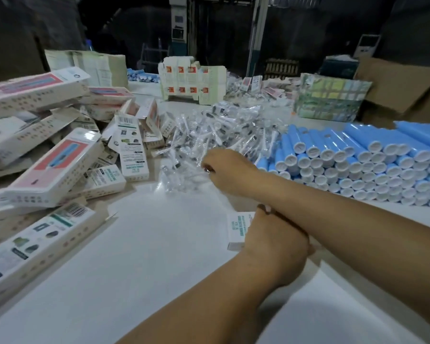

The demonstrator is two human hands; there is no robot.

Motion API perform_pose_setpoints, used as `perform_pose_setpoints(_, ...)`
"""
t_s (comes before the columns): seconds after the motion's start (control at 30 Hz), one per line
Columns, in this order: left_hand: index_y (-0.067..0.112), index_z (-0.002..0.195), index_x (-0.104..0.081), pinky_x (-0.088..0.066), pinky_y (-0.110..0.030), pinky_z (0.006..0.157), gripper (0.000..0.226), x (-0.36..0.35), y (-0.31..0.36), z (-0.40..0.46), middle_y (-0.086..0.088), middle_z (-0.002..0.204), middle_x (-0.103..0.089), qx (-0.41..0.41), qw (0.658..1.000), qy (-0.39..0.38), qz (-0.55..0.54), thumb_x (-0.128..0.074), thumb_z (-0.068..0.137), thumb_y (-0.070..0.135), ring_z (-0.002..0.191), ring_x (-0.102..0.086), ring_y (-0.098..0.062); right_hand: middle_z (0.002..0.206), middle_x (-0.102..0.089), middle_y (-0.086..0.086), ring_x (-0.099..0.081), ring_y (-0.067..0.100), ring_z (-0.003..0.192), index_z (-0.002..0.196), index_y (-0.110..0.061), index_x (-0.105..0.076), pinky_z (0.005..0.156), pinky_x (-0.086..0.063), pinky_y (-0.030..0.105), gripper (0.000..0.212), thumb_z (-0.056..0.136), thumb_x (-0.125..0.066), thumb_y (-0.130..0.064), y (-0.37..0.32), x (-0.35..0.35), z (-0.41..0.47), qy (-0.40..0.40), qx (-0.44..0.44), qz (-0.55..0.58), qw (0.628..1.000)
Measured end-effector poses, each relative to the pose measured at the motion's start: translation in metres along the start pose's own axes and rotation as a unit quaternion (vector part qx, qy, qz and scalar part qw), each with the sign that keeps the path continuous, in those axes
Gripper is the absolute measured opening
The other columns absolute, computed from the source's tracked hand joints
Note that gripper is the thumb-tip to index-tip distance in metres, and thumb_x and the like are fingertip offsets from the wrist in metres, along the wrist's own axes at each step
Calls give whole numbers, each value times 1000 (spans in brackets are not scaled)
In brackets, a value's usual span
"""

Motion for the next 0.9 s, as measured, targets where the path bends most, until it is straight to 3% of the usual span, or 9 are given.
perform_pose_setpoints(0.1, 9, 136, -40, -30, -47, 96, 54, 5, -6, 3, -13, 135, -45, 34, 999, 10, -20, -44, 96, 44, 121, -39, -32, 92, -52, -1, -49, 13, 81, 96, -5, -68, 74, -37, 22, 14, 87, -57, -3, 17, 50, -36, 147, -26, 174, 973)
perform_pose_setpoints(0.2, 9, 143, -25, -31, -43, 91, 65, 6, -5, 0, -10, 132, -43, 30, 999, 31, -30, -43, 94, 49, 117, -39, -30, 77, -55, -11, -50, 0, 61, 84, -20, -63, 62, -38, 13, 15, 84, -64, -5, 56, 87, -100, 283, -72, 284, 913)
perform_pose_setpoints(0.3, 14, 144, -20, -31, -42, 92, 69, 5, -9, 1, -5, 132, -43, 39, 998, 41, -39, -41, 92, 54, 116, -39, -28, 62, -57, -13, -52, 8, 50, 94, -33, -57, 49, -45, 23, 34, 86, -61, 0, 109, 93, -171, 396, -171, 412, 803)
perform_pose_setpoints(0.37, 17, 143, -22, -31, -40, 92, 69, 6, -11, 3, -2, 130, -44, 56, 996, 54, -50, -40, 90, 57, 114, -40, -25, 54, -56, -8, -53, 12, 46, 95, -28, -55, 45, -47, 24, 34, 86, -57, 5, 137, 77, -214, 452, -248, 465, 720)
perform_pose_setpoints(0.47, 19, 143, -21, -30, -38, 92, 68, 5, -13, 4, 1, 130, -43, 70, 995, 50, -50, -38, 90, 59, 114, -40, -23, 55, -56, 3, -56, 12, 44, 86, -14, -55, 45, -50, 24, 22, 85, -55, 8, 157, 39, -249, 470, -345, 551, 596)
perform_pose_setpoints(0.53, 19, 143, -21, -30, -38, 91, 67, 3, -14, 5, 1, 130, -43, 74, 995, 45, -40, -37, 91, 59, 115, -40, -23, 55, -58, 7, -61, 15, 46, 83, -9, -53, 47, -52, 25, 18, 85, -56, 9, 159, 21, -252, 460, -365, 595, 548)
perform_pose_setpoints(0.63, 19, 144, -20, -31, -37, 92, 69, 5, -15, 6, 1, 132, -43, 86, 995, 43, -29, -36, 91, 60, 117, -40, -22, 53, -62, 4, -66, 18, 53, 80, -6, -54, 49, -53, 26, 14, 83, -61, 6, 154, 11, -244, 448, -372, 590, 559)
perform_pose_setpoints(0.8, 19, 146, -18, -30, -36, 92, 71, 8, -10, 6, 2, 135, -41, 83, 995, 53, -33, -34, 91, 61, 119, -39, -21, 62, -67, -11, -63, 3, 62, 67, -20, -63, 68, -50, 33, 15, 79, -70, -13, 131, 0, -232, 396, -416, 482, 662)
perform_pose_setpoints(0.9, 18, 147, -17, -30, -36, 92, 73, 9, -7, 7, 2, 134, -41, 80, 994, 63, -36, -33, 90, 61, 117, -38, -21, 83, -74, -8, -69, 12, 81, 71, -31, -67, 81, -54, 41, 18, 89, -63, -30, 115, -4, -222, 344, -375, 504, 698)
Point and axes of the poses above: each hand's wrist, its own z-axis towards the middle knuckle, its own x-axis out of the back of the hand, y = z × x, the point moved 5 cm from there along z, towards the middle knuckle
